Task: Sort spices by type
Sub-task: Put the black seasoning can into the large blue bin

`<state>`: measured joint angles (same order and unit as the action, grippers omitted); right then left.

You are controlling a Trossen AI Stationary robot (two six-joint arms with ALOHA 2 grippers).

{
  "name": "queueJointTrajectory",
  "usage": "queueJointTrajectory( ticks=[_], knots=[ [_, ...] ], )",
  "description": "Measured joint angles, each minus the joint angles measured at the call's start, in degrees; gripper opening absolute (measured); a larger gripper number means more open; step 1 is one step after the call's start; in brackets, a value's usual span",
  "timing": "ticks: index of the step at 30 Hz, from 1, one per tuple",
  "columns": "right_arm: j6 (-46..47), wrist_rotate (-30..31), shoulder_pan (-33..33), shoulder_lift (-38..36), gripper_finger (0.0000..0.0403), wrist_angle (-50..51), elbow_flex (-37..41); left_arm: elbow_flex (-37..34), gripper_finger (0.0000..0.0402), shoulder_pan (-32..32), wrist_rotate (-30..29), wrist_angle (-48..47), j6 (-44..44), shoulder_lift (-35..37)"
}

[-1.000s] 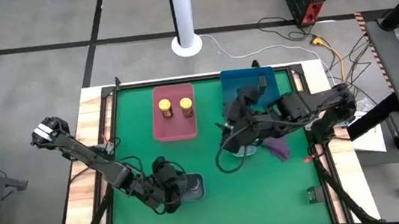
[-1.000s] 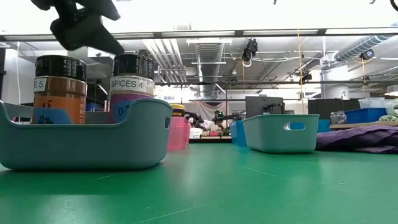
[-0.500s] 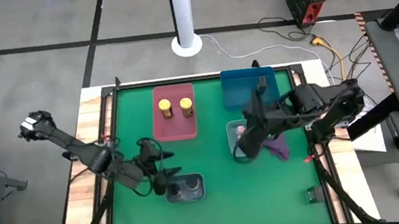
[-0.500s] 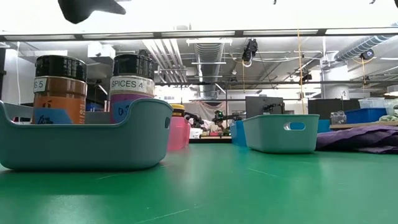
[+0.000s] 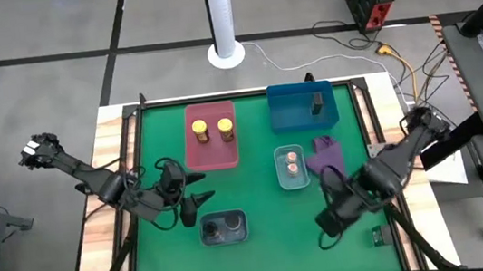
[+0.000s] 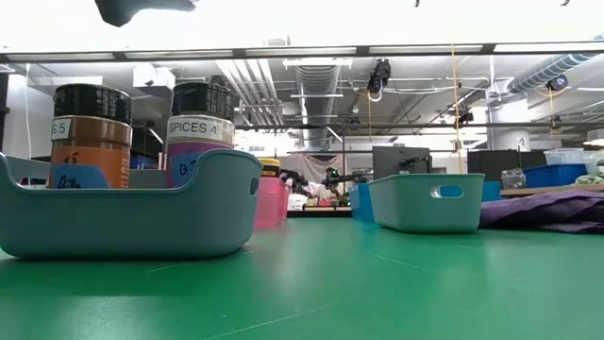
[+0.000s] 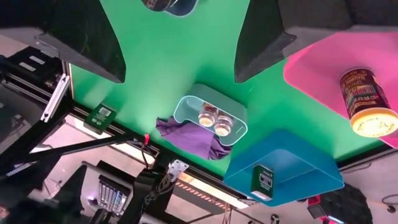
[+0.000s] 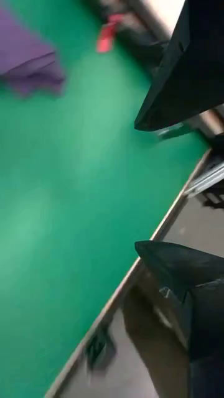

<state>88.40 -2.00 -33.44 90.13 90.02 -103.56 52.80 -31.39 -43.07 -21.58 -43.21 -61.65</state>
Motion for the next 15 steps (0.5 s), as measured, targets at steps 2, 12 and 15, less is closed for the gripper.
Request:
queueJointTrajectory(
  ticks=[2,12,15],
  knots=[
    [5.56,-1.42,-2.72,-1.66,0.0287,-0.07,4.60,0.00,0.0284,0.01,-0.02,-0.02,0.60,0.00],
    [31.56,-3.83,-15.70,-15.13,0.0263,-14.22,27.60,0.00,0.0284,0.55,-0.09,-0.48,3.72,0.02],
    [37.37,-4.24,-18.41,-17.00,0.0266,-15.80,32.26,0.00,0.0284,0.67,-0.10,-0.48,3.97,0.02]
  ],
)
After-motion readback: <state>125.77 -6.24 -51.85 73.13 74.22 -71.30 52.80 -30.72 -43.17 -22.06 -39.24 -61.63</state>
